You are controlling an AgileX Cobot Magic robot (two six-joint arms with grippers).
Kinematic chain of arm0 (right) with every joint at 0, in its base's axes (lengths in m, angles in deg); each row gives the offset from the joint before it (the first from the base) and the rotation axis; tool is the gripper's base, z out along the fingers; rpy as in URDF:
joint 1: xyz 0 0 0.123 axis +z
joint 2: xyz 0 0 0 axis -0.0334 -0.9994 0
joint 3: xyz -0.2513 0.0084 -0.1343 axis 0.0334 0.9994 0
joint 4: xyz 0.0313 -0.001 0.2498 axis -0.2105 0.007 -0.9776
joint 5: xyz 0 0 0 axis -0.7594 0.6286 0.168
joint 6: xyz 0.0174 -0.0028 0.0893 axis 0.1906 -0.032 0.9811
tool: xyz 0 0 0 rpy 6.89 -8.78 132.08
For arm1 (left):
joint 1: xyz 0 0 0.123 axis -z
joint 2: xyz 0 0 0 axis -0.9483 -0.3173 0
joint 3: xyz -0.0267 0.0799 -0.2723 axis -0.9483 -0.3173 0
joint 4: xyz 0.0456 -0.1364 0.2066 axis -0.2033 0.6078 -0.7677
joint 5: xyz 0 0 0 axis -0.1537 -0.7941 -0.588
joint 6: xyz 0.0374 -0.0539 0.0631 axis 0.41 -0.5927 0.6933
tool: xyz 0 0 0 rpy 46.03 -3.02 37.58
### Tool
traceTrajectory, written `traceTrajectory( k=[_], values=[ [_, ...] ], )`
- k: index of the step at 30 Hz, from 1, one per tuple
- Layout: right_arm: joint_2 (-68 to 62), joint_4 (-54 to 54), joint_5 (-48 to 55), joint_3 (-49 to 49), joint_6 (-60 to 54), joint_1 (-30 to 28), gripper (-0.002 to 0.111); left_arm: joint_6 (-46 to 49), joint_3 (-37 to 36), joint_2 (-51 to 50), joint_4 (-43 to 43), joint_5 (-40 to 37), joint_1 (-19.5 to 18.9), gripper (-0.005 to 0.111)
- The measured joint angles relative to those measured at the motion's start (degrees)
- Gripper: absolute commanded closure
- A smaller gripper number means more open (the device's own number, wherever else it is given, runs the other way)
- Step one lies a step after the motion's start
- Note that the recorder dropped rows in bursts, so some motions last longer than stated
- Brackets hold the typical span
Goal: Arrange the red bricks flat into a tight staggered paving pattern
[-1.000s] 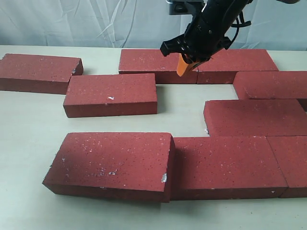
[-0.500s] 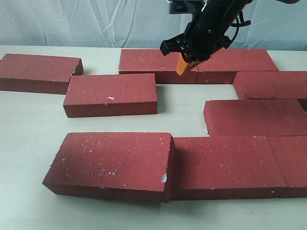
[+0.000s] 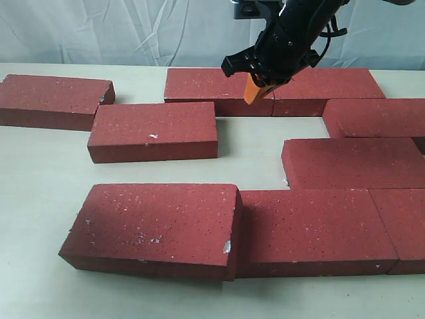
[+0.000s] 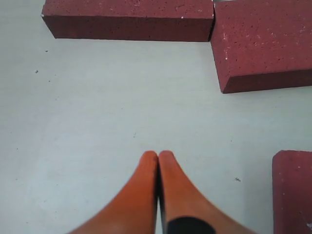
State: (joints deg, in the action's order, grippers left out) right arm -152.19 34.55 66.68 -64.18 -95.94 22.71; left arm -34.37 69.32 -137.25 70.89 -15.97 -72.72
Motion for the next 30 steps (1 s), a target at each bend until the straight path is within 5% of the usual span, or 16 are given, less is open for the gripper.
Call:
traceTrajectory(
  k=[30],
  values=[
    [0.0,5.55,-0.92,0.0,0.0,0.0,0.109,-2.56,17.06,-36.34,1.28,-6.98,0.0,0.107]
  ],
)
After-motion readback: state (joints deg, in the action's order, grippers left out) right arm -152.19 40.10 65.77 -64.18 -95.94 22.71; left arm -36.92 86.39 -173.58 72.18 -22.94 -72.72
